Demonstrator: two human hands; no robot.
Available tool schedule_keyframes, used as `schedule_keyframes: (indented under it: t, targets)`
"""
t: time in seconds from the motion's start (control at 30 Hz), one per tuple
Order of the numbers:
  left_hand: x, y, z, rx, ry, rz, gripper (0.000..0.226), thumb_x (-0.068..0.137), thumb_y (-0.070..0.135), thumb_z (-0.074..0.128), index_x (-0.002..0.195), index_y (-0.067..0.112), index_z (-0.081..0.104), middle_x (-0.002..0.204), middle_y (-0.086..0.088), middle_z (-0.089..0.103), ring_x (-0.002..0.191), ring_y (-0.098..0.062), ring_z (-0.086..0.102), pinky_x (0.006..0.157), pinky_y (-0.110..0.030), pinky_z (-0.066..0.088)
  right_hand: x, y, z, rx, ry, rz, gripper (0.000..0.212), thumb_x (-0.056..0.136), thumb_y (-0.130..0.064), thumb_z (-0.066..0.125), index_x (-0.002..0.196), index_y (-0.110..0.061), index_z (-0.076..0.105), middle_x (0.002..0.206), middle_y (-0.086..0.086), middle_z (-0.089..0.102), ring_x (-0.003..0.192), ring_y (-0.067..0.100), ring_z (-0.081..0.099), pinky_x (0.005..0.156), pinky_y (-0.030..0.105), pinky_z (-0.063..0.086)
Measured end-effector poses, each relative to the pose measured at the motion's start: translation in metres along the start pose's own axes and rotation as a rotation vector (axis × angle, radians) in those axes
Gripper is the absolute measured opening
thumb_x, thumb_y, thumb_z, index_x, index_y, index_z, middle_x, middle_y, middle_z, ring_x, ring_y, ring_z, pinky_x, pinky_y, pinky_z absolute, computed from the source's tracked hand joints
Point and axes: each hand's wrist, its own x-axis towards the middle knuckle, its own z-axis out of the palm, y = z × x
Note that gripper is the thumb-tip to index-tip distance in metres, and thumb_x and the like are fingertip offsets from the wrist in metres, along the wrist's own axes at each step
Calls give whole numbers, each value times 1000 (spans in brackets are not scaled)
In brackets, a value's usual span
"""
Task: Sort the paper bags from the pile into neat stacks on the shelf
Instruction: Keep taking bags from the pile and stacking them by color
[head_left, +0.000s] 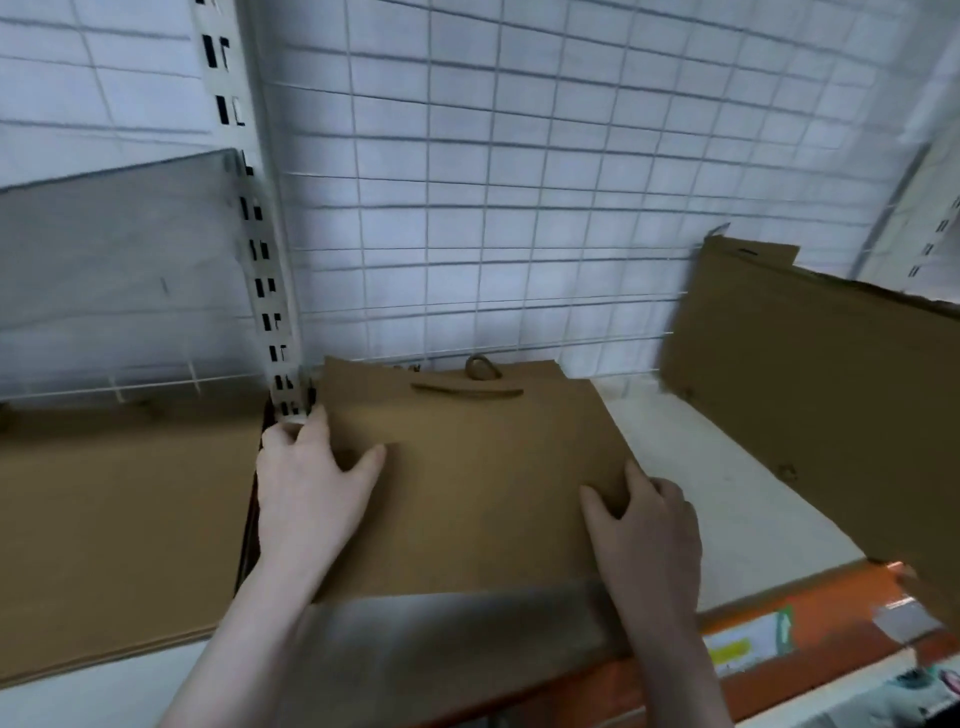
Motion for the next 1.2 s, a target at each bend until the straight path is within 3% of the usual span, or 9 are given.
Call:
schedule_keyframes:
  t: [0.33,0.57,1.03,1.2]
  targets:
    - [7,11,44,170,38,-133,60,83,41,64,128,4,51,132,-21,48,122,-39,41,103,-41,33,73,11,18,-100,-147,-156,61,93,-46,44,144,-15,33,135,7,46,123,24,40,101,32,33]
    - [6,20,61,271,45,-200,68,86,40,62,137,0,41,146,-17,35,133,-34,33,107,-39,30,103,14,24,-127,-251,-276,47,94,-44,44,125,-9,48,122,9,53,114,25,50,90,30,40]
    - [14,9,71,303,150,-216,68,89,47,53,142,8,37,147,-15,35,133,-33,32,106,-41,31,103,10,38,-147,-196,-367,49,95,-44,39,132,-11,40,126,9,48,114,25,51,88,31,41]
    - [4,13,70,348,262,-150,59,87,39,60,134,5,48,136,-19,46,124,-37,40,103,-43,33,101,12,47,-71,-78,-391,54,87,-39,57,127,-3,52,122,21,52,115,35,49,93,41,39]
